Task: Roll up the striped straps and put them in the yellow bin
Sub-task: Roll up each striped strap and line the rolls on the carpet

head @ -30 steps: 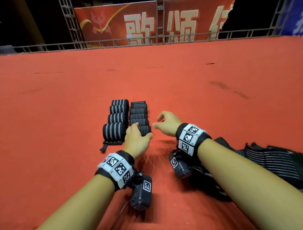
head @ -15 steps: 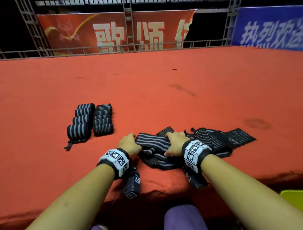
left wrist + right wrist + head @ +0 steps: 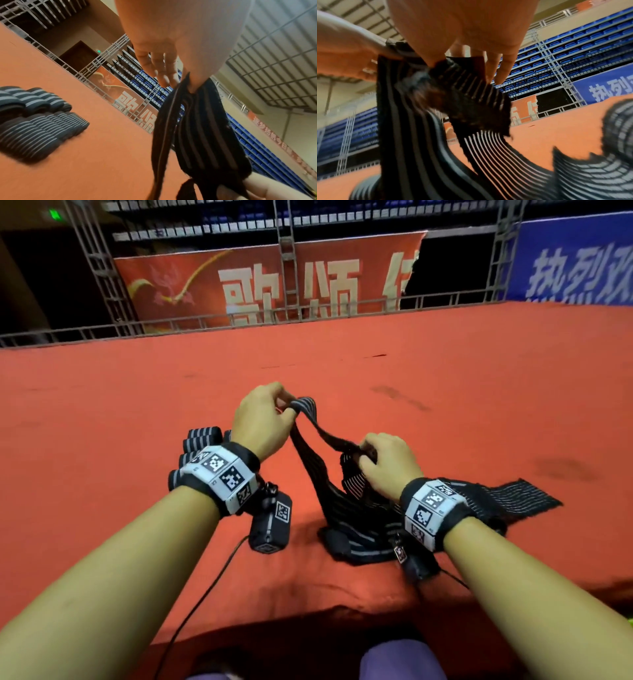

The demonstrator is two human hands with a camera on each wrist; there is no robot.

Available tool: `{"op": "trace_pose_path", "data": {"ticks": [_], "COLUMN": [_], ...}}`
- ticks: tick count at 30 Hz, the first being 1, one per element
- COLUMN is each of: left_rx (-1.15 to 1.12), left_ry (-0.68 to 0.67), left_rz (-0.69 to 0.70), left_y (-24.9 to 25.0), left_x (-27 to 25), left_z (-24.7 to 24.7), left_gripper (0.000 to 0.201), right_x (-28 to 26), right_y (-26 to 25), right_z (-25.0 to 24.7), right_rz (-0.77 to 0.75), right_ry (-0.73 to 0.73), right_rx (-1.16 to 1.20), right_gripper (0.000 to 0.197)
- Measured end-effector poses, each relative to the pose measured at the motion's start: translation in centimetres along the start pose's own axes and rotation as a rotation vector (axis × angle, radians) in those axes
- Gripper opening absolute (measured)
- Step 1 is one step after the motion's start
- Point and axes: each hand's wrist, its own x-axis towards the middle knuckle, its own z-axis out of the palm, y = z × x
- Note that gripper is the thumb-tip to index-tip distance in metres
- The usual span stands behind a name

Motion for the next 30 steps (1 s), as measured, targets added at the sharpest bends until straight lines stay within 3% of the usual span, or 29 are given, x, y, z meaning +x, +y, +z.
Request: {"op": "trace_pose_path", "data": {"ticks": [4,8,12,15,18,21,23,27,30], "left_rx": [-0.017,0.021,0.052,0.099,0.088,0.057,0.049,0.031,0.051], "left_ry": [-0.064,-0.202,-0.097,-0.014,-0.013,-0.067,-0.097,-0.195,-0.227], "left_rz": [-0.015,0.19,0.283,0.288,0.267,0.247,0.246,0.25,0.258], "left_y": [0.0,1.0,2.3,2.2,1.3,0.2,-0.3,-0.6,0.1], "left_x": [0.5,-0.8,-1.1,-0.7,-0.8,-1.2,-1.5,-1.9,-2.0], "left_z": [-1.4,-1.6,-2.1,-3.1,-3.8,-4.0,-3.9,-4.2,-4.3], "left_gripper": [0.018,0.044,0.029,0.023,0.014,0.015,0.021,0.021,0.018], "right_x": [1.7,3.0,3.5,3.1,2.5,2.2,2.2,2.2,2.5], "right_y": [-2.2,-5.4,-7.8,-8.2,-7.7,-7.2,-7.3,-8.1,-9.1], "right_z": [-2.4,-4.3,-5.6,-6.0,-5.7,-5.0,-4.6,-4.2,-3.9], "right_rz": [0.019,-0.092,-0.189,-0.172,-0.115,-0.094,-0.112,-0.112,-0.206], "right_ry": [0.177,0.219,0.23,0.239,0.174,0.127,0.158,0.245,0.259], "right_rx": [0.177,0.183,0.174,0.178,0.199,0.273,0.271,0.284,0.206], "right_gripper": [0.013,0.014,0.012,0.029,0.043,0.035,0.027,0.028,0.016]}}
